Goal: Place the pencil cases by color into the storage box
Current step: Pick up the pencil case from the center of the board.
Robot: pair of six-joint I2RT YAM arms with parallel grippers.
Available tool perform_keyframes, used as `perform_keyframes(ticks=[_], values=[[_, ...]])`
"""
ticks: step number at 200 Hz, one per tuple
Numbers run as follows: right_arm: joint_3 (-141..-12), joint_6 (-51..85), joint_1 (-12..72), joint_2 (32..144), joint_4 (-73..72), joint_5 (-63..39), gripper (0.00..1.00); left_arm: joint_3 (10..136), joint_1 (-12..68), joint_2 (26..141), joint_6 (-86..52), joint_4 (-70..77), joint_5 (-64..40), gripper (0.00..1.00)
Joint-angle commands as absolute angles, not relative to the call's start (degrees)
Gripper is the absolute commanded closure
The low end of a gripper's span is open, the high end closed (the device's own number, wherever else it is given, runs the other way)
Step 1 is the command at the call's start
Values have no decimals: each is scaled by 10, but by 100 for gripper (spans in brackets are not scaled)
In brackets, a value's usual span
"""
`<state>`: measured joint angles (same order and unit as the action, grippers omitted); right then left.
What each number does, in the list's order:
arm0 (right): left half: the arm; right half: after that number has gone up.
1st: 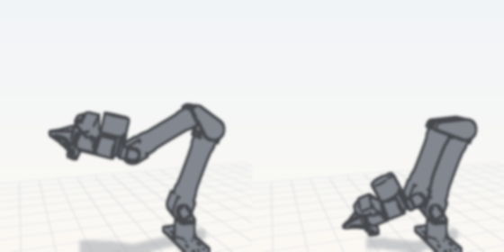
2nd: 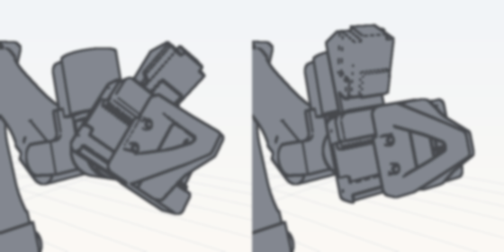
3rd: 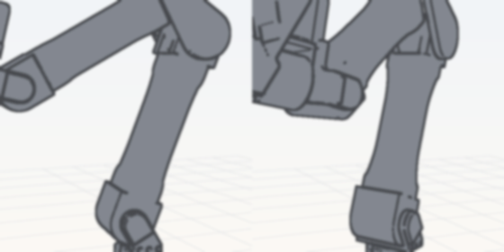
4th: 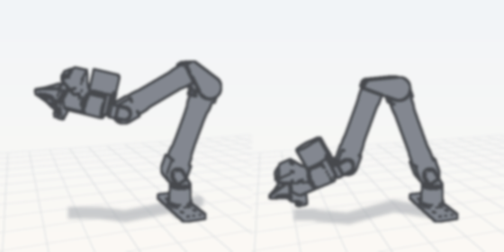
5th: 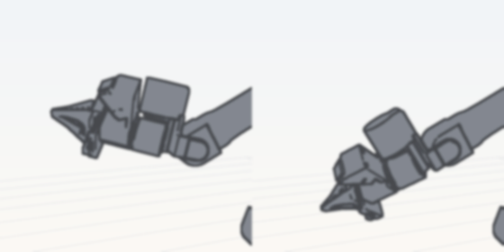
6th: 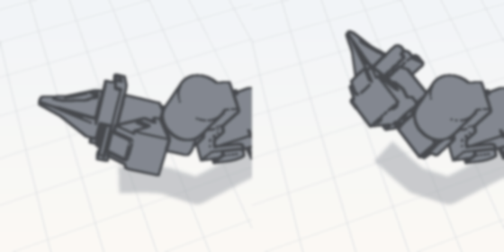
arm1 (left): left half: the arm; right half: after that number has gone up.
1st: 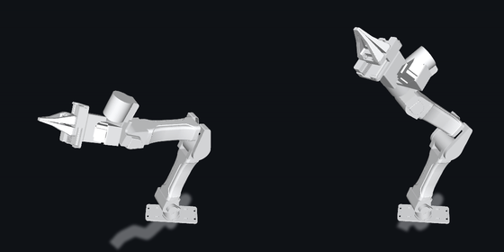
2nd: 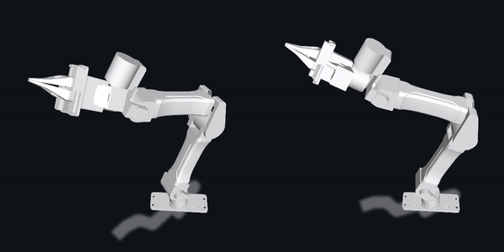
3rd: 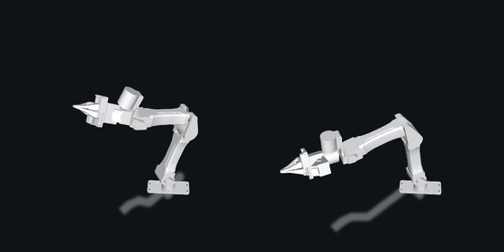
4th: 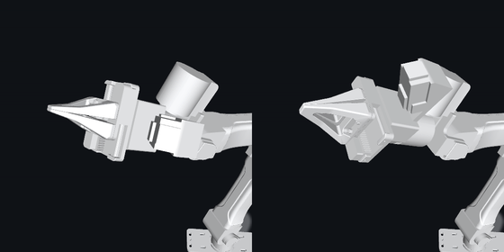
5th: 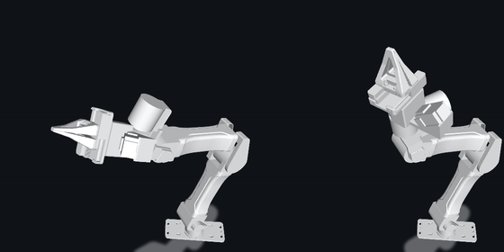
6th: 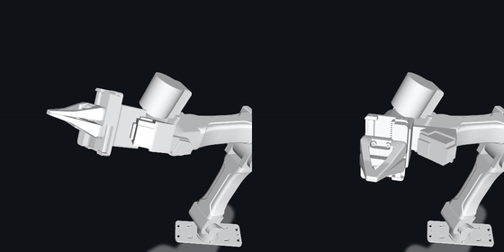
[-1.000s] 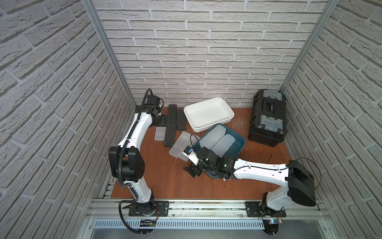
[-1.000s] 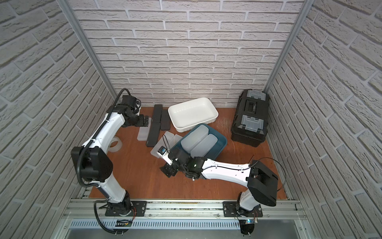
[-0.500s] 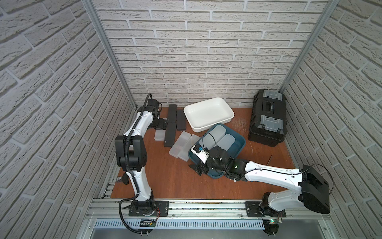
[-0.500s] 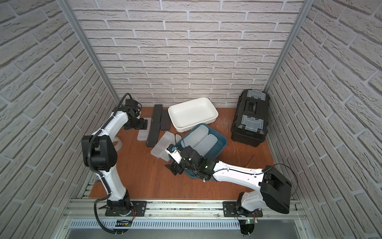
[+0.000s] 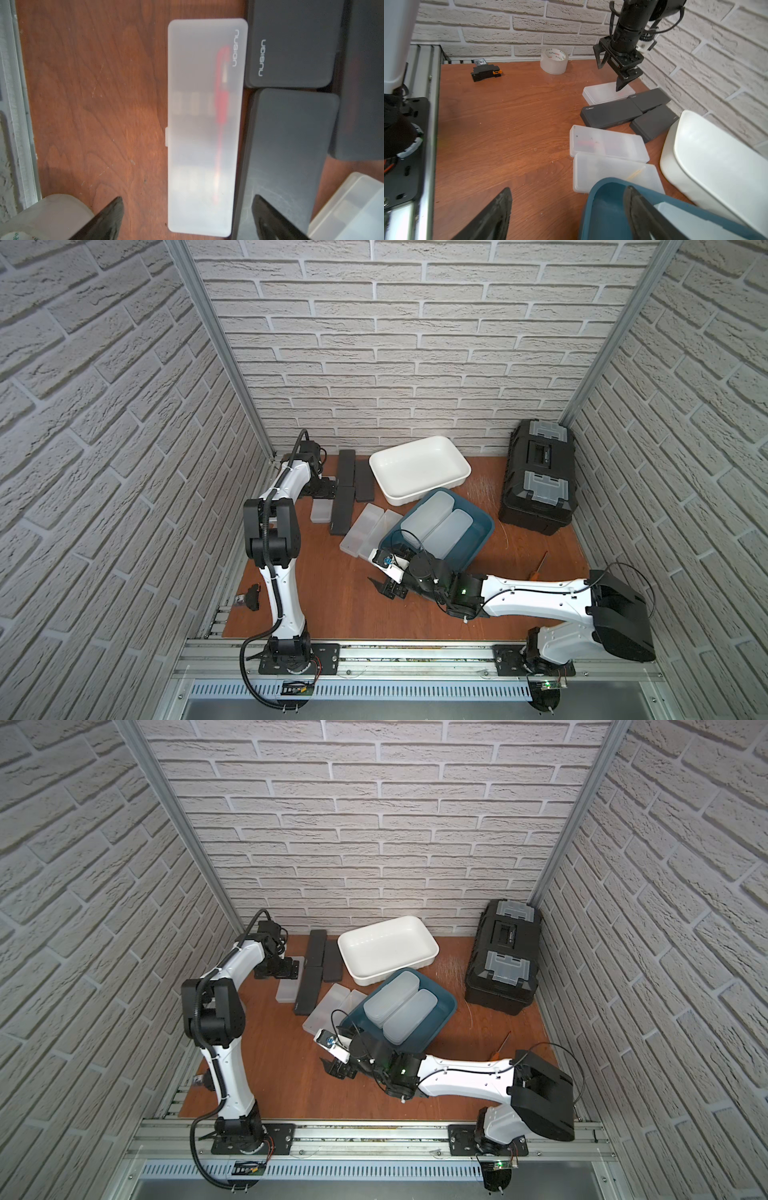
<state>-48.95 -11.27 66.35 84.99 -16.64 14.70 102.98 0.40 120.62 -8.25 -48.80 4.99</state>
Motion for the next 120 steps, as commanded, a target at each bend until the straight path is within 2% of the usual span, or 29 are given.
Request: perform_keyframes(ticks=[1, 66, 120], values=[[-516, -178, 672, 881, -231, 203, 15, 1054, -2, 1219, -69, -489, 41, 5], [-593, -183, 670, 977, -276, 163, 15, 1071, -2, 1246, -65, -493, 27, 6], [-665, -112, 617, 1034, -244, 52, 16, 1073, -2, 1253, -69, -490, 18, 8]])
